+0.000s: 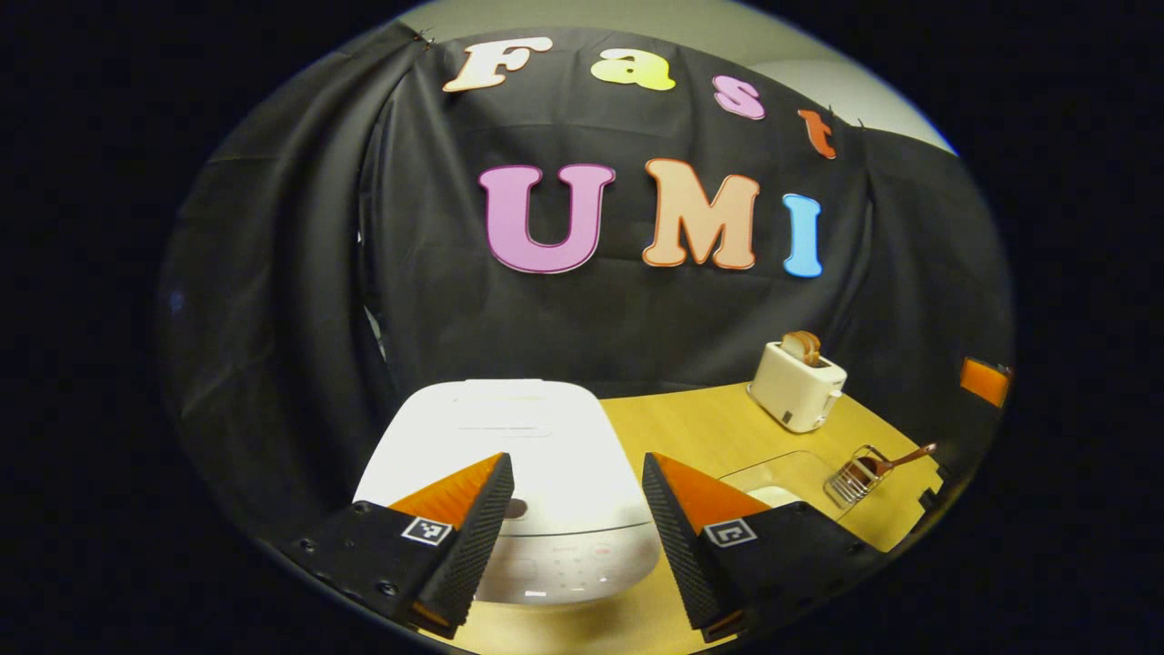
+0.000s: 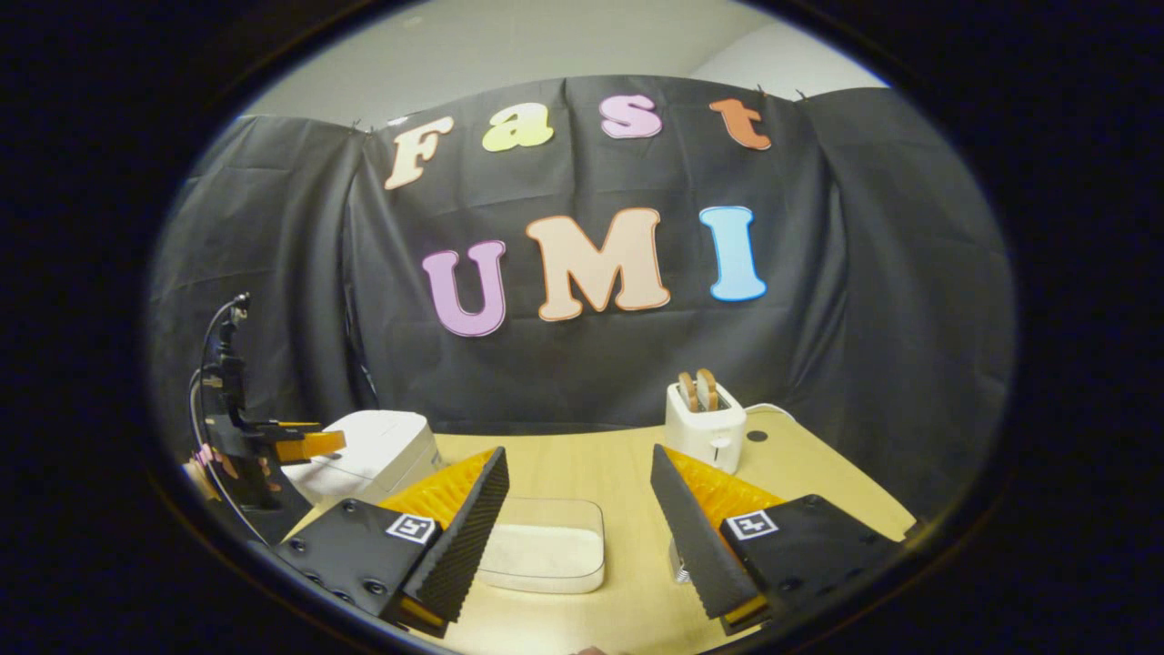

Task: Close the left gripper, press the button to open the rice cooker; take a wooden spoon from the chopstick holder with the right hand, scoop a spoonful of rice and pour it into the rice cooker, then put the wooden spoon back into the chopstick holder.

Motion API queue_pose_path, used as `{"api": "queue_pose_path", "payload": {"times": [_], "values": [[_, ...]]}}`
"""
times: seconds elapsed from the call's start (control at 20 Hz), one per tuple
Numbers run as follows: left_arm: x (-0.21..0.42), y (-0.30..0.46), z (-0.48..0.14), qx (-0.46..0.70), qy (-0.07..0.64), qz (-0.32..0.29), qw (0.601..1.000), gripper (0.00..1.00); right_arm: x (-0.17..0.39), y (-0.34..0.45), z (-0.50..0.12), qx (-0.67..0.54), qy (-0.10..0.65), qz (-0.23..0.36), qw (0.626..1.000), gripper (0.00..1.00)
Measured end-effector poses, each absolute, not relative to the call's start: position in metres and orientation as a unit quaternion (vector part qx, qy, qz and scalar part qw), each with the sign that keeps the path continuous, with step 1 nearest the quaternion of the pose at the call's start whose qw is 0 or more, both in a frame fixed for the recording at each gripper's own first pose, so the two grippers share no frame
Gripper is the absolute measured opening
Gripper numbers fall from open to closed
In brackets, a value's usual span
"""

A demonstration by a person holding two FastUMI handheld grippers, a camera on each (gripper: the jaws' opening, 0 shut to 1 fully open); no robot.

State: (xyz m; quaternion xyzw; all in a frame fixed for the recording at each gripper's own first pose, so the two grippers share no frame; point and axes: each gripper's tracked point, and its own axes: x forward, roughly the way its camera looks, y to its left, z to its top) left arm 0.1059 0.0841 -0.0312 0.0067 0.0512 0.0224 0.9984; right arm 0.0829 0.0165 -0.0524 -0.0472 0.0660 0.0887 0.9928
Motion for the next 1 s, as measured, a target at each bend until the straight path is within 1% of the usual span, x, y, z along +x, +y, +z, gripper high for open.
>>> {"api": "queue_pose_path", "payload": {"times": [0.2,0.3,0.6,1.0], "values": [[0.082,0.043,-0.024,0.0,0.045,-0.01,0.999,0.93,0.069,0.005,-0.053,-0.046,0.064,0.083,0.993,0.99],[0.072,0.033,-0.023,0.005,0.043,-0.01,0.999,0.94,0.064,-0.004,-0.054,-0.041,0.06,0.073,0.995,0.99],[0.054,0.012,-0.035,0.002,0.054,-0.01,0.998,0.94,0.059,-0.027,-0.055,-0.018,0.061,0.054,0.997,0.99],[0.055,0.019,-0.035,-0.007,0.054,0.008,0.998,0.95,0.056,-0.032,-0.056,-0.026,0.063,0.045,0.997,0.99]]}}
